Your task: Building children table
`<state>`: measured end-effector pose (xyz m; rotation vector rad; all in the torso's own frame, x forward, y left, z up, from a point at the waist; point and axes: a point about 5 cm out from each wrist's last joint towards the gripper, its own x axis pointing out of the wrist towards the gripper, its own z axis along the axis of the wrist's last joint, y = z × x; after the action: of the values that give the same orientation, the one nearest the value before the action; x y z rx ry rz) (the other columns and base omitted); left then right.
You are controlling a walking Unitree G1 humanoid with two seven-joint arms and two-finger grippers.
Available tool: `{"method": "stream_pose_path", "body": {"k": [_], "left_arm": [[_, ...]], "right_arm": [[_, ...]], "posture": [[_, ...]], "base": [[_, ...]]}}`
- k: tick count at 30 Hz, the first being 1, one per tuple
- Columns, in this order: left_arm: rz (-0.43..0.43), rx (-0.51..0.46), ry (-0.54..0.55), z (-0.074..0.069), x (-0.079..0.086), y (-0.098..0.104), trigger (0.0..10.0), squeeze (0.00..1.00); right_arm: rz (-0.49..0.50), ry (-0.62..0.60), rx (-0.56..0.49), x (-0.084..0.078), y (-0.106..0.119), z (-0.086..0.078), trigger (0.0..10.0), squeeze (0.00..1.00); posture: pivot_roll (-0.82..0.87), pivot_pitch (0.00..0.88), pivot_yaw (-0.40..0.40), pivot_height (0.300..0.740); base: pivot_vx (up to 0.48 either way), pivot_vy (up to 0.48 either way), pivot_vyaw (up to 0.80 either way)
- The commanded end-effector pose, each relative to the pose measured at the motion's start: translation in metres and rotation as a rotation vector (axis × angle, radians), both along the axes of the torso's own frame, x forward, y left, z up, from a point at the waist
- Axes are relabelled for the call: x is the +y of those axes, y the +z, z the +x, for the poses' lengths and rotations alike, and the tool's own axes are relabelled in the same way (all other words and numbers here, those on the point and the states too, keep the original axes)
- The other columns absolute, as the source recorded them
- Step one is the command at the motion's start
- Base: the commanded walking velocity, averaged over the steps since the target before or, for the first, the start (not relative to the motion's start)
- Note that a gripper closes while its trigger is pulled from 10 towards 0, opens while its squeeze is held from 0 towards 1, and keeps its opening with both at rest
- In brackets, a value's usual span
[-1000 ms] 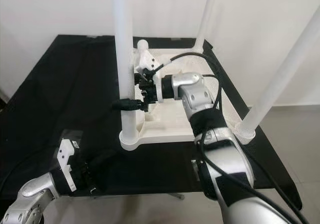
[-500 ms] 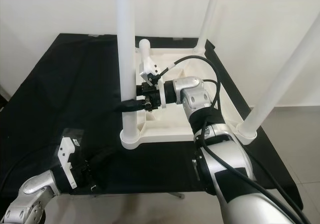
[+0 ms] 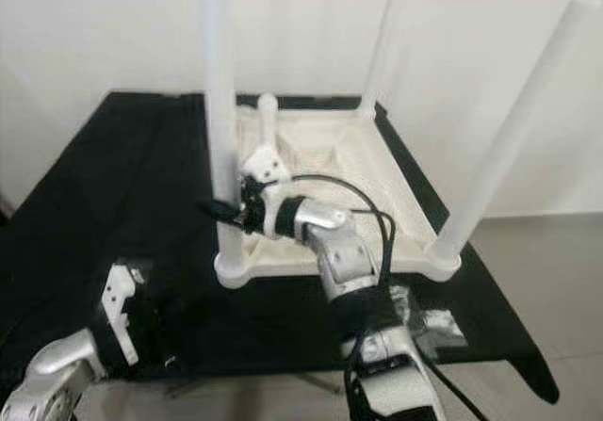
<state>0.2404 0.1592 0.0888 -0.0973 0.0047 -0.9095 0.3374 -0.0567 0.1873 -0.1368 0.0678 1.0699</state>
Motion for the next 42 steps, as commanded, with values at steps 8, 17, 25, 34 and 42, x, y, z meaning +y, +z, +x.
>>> {"method": "stream_pose_path", "body": {"k": [8, 17, 25, 34, 42], "left_arm": [[-0.002, -0.018, 0.084, 0.004, 0.010, 0.008, 10.0, 0.00], [-0.022, -0.037, 0.262, 0.013, 0.026, 0.023, 10.0, 0.00], [-0.019, 0.114, 0.570, 0.004, 0.038, 0.005, 10.0, 0.00], [0.041, 0.096, 0.590, -0.018, 0.028, -0.001, 10.0, 0.00], [0.143, 0.081, 0.598, -0.022, 0.025, -0.006, 10.0, 0.00]], "right_arm": [[-0.043, -0.074, 0.079, -0.009, -0.024, -0.022, 10.0, 1.00], [-0.010, -0.097, 0.080, -0.036, -0.042, -0.047, 10.0, 1.00], [-0.027, -0.444, 0.198, -0.080, -0.098, -0.064, 10.0, 0.58], [0.085, -0.446, 0.260, -0.087, -0.094, -0.086, 10.0, 0.00], [0.214, -0.451, 0.330, -0.091, -0.097, -0.091, 10.0, 0.00]], "posture": [[0.01, 0.016, -0.029, 0.740], [-0.02, 0.030, -0.013, 0.740], [-0.04, 0.050, -0.025, 0.740], [-0.03, 0.059, -0.035, 0.740], [-0.03, 0.065, -0.026, 0.740]], "base": [[0.000, 0.000, 0.00], [0.000, 0.000, 0.00], [0.000, 0.000, 0.00], [0.000, 0.000, 0.00], [0.000, -0.099, 0.00]]}}
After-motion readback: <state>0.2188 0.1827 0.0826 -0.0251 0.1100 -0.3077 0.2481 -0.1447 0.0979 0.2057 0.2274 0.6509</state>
